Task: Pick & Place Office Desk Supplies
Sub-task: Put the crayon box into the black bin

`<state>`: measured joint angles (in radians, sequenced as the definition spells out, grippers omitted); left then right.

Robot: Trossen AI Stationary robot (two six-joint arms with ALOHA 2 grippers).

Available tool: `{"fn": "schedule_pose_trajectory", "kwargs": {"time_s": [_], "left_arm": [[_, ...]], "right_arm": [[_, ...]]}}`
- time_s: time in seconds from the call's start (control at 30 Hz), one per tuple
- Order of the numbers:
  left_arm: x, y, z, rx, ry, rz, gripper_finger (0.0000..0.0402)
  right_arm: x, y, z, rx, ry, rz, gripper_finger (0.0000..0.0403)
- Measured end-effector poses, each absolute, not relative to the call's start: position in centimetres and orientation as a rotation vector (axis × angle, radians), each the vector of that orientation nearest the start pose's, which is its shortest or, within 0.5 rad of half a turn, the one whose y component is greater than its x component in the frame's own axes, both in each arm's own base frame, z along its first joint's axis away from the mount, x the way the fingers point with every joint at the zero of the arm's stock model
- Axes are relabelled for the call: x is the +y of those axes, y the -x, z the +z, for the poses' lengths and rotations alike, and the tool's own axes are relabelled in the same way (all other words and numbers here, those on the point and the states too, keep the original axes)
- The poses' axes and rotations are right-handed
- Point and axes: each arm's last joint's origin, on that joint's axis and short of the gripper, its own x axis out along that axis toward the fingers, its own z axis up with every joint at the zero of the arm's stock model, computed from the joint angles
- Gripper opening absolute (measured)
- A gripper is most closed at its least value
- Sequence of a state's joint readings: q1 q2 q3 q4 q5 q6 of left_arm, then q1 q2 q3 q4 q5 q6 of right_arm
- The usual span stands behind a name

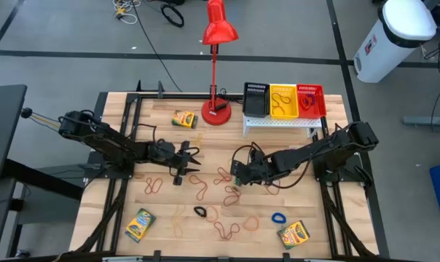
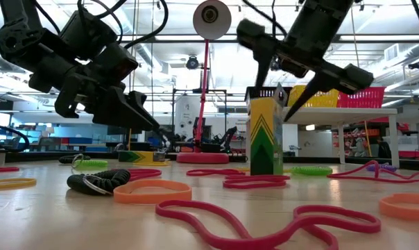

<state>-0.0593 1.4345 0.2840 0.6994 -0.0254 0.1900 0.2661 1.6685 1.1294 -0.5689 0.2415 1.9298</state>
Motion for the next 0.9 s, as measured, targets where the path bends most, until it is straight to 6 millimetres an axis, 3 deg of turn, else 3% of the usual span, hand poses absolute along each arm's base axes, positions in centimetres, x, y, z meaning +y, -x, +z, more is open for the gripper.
{"fn": "schedule_pose_trajectory", "kwargs": {"time_s": [0.33,0.63,0.9], "left_arm": [[-1.27,-22.55,12.37,0.447,-0.198,-0.077,0.0125],[-1.27,-22.55,12.37,0.446,-0.196,-0.075,0.0125],[-1.28,-22.57,12.41,0.443,-0.169,-0.068,0.0125]], "right_arm": [[8.29,-32.27,19.99,0.806,-1.353,-0.878,0.0161],[8.31,-32.31,20.02,0.958,-1.148,-0.690,0.0157],[7.60,-32.30,19.96,1.090,-0.839,-0.458,0.0156]]}}
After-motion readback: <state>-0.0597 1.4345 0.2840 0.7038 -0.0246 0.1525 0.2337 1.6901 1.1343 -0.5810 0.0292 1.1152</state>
